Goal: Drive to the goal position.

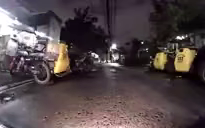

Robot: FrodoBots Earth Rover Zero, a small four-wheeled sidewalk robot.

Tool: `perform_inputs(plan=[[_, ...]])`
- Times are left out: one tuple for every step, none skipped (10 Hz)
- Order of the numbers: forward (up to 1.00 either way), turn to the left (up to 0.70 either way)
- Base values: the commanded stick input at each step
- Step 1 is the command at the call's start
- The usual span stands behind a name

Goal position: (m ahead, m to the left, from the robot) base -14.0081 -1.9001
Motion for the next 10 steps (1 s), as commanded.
perform_inputs(plan=[[0.00, 0.00], [-0.56, 0.00], [-1.00, 0.00], [-1.00, 0.00], [-1.00, 0.00], [-1.00, 0.00], [-1.00, 0.00], [-1.00, 0.00], [-1.00, 0.00], [-1.00, 0.00]])
